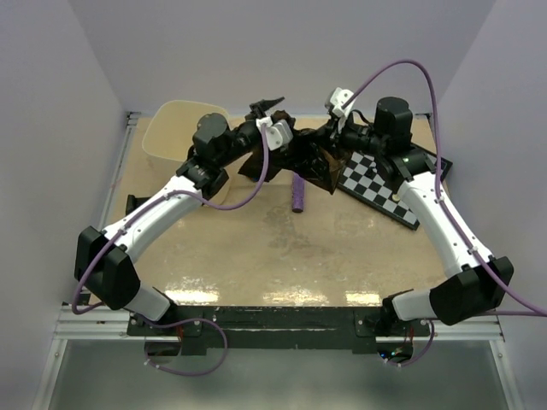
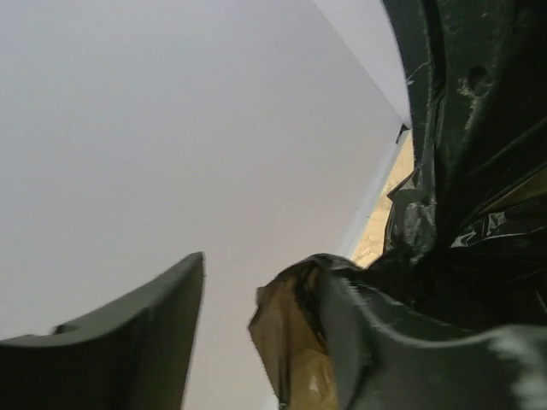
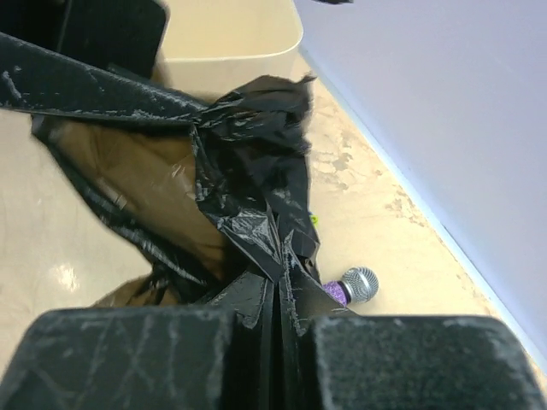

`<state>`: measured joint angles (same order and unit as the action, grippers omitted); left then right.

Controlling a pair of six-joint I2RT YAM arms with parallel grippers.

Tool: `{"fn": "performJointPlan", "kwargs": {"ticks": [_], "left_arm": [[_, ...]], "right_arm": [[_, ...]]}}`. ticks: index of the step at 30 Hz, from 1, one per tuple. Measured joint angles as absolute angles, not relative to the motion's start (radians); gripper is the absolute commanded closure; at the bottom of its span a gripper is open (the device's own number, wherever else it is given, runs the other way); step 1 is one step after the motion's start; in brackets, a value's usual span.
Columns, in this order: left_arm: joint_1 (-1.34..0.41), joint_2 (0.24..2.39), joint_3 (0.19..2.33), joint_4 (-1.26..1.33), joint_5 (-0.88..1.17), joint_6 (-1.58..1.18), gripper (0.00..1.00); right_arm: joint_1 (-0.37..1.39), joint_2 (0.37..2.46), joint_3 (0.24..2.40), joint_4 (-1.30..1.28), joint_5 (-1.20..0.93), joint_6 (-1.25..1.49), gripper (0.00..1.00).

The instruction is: Put the trash bags into the trash bin

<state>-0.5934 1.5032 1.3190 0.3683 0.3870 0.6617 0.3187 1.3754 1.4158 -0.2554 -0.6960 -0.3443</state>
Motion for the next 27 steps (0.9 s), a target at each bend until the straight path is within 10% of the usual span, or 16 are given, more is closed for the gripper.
{"fn": "performJointPlan", "kwargs": {"ticks": [12, 16, 27], "left_arm": [[-0.589, 1.304, 1.437, 0.227, 0.072, 0.282, 0.16], [-0.589, 1.137, 1.352, 0.185, 0.057, 0.194, 0.41], [-0.582, 1.278, 1.154, 0.082, 0.573, -0.155, 0.27]], "right_arm": [[0.294, 1.370, 1.335, -0.010, -0.435, 0.105, 1.00], [0.294, 1.370, 1.335, 0.020, -0.373, 0.180, 1.00], [0.294, 1.389, 1.337, 0.053, -0.276, 0.282, 1.00]]}}
